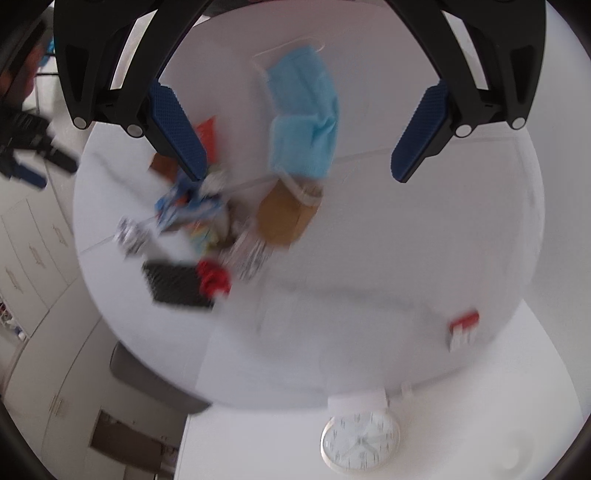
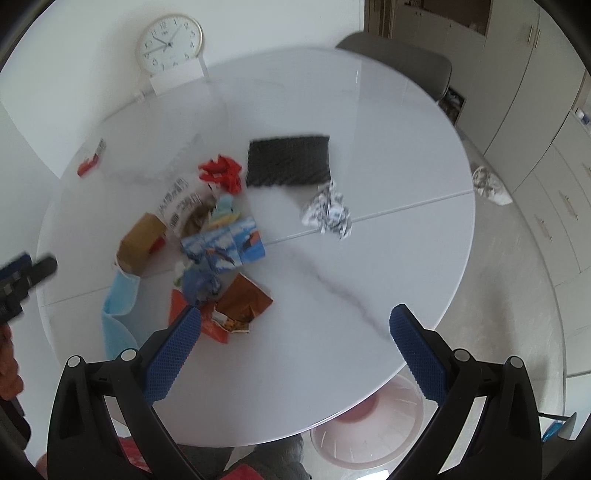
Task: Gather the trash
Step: 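Grasp the blue face mask with the left gripper while the right grasps the black sponge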
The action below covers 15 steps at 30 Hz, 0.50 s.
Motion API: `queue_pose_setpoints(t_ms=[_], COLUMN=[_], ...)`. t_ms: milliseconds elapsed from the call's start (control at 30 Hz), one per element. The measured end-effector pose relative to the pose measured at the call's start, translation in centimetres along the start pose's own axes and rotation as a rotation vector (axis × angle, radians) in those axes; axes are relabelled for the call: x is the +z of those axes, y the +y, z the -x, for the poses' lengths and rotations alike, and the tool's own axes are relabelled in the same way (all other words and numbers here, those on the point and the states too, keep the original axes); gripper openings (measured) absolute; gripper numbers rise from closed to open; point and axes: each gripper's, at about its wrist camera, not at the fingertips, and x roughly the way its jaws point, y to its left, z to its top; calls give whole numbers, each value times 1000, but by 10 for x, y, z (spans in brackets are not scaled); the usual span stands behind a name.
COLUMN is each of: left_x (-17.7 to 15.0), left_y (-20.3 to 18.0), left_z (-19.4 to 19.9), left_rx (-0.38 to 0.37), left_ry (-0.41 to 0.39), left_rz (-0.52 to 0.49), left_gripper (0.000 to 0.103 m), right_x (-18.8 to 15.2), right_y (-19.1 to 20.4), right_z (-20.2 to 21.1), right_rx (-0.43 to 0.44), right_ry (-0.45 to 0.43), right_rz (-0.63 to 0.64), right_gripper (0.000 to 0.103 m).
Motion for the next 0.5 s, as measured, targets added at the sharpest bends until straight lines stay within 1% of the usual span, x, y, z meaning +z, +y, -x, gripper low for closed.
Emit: queue_pose_setpoints(t_ms=[100, 200, 267, 367, 400, 433, 467, 500], left_x=[-21, -38, -49, -58, -60, -62, -63, -63], left_y=[10, 11, 10, 13, 13, 14, 15, 15], left_z=[-29, -49, -66, -87, -91, -97, -102, -106], left_rx=[14, 10, -21, -76, -75, -74, -72, -75], left_ry=[47, 65, 95, 137, 145, 147, 148, 155], left_rz=[-12, -58, -98, -107, -105, -106, -112, -116], left_gripper=[95, 95, 95, 95, 95, 90, 78, 71], right_x=[-1, -3, -4, -3, -2, -2, 0, 2], right_y=[-1, 3, 7, 10, 12, 13, 13, 14], right_z=[-16, -29, -38, -46, -49, -51, -52, -54], right_rx=[5, 4, 0, -7, -12, -16, -18, -17], right_ry=[33, 63, 85, 105, 112, 116, 120, 122], right_rz=[4, 28, 52, 76, 83, 85, 86, 85], right_gripper=[101, 101, 101, 101, 101, 101, 101, 101])
